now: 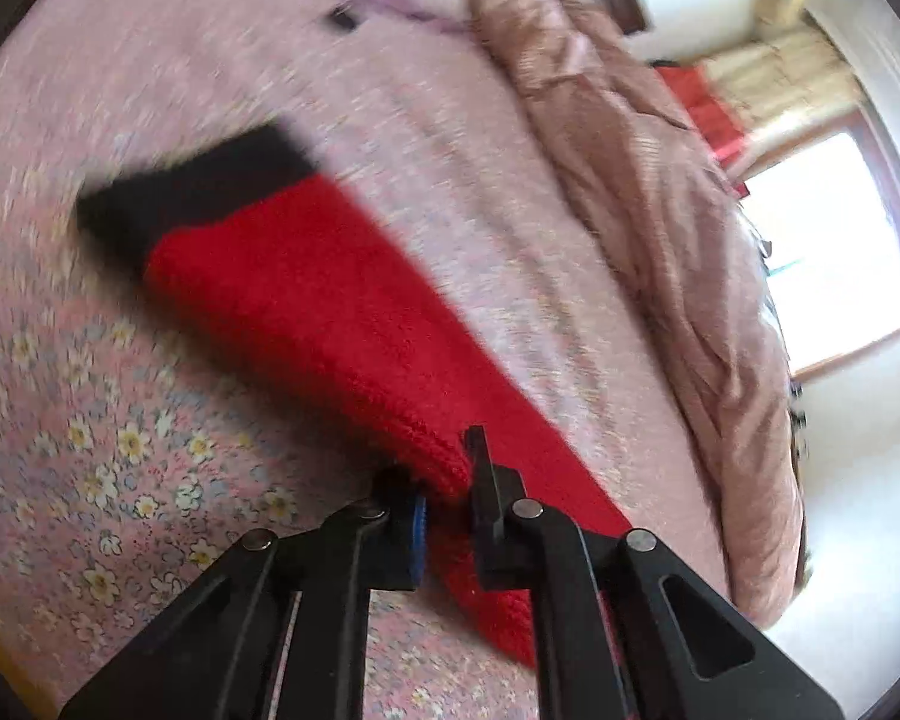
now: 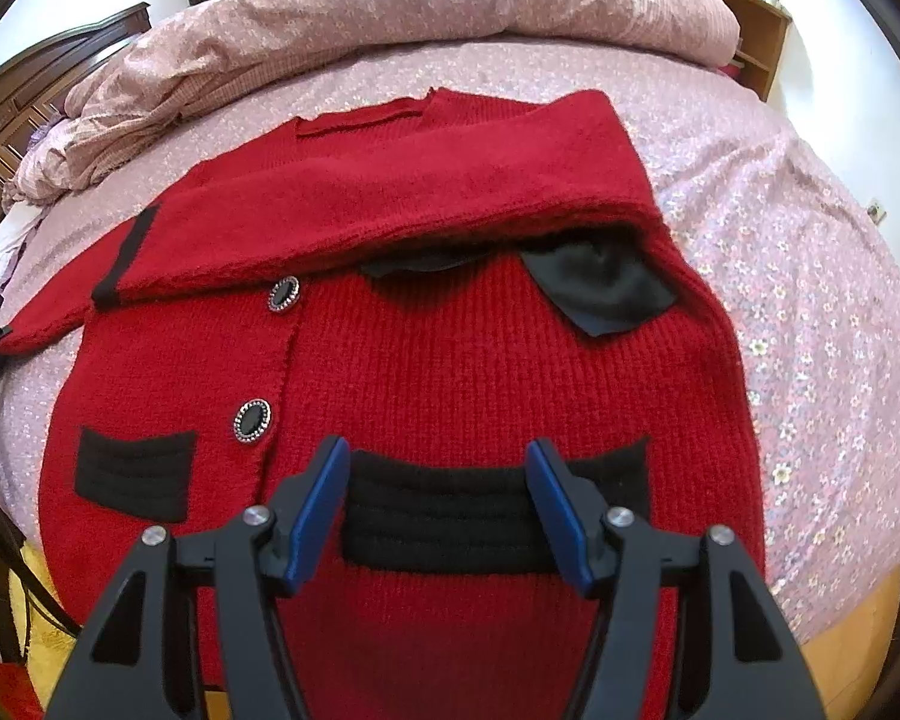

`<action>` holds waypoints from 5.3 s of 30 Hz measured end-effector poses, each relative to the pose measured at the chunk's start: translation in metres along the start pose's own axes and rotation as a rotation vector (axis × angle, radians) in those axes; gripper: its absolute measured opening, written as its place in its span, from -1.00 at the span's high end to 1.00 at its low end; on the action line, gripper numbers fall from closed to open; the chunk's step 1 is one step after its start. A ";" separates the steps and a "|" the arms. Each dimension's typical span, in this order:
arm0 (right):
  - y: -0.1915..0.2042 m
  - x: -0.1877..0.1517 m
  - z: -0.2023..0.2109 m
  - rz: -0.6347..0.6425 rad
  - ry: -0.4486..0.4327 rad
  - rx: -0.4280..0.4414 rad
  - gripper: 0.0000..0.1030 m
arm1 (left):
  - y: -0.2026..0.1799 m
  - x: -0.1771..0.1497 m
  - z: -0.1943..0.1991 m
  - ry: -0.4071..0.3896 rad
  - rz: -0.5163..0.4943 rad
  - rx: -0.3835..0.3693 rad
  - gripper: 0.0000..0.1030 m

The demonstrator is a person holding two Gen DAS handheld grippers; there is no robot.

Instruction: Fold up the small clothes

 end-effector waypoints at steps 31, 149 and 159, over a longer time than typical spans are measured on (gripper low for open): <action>-0.057 -0.019 0.025 -0.105 -0.073 0.083 -0.25 | -0.274 -0.211 -0.027 0.239 -0.661 -0.221 0.95; -0.084 0.104 -0.013 -0.317 -0.110 0.346 0.08 | -0.129 -0.218 -0.088 0.364 -0.669 0.489 0.69; -0.108 0.093 0.016 -0.261 -0.149 0.199 0.08 | -0.147 -0.215 -0.062 0.341 -0.697 0.439 0.69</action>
Point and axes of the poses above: each gripper's, at about its wrist camera, not at the fingertips, and z roughly against the way its jaws point, y to its left, x to its top, the point moved 5 cm from there along -z, roughly the way its jaws point, and after that the axes turned 15 degrees about y, right-handed, at the moved point
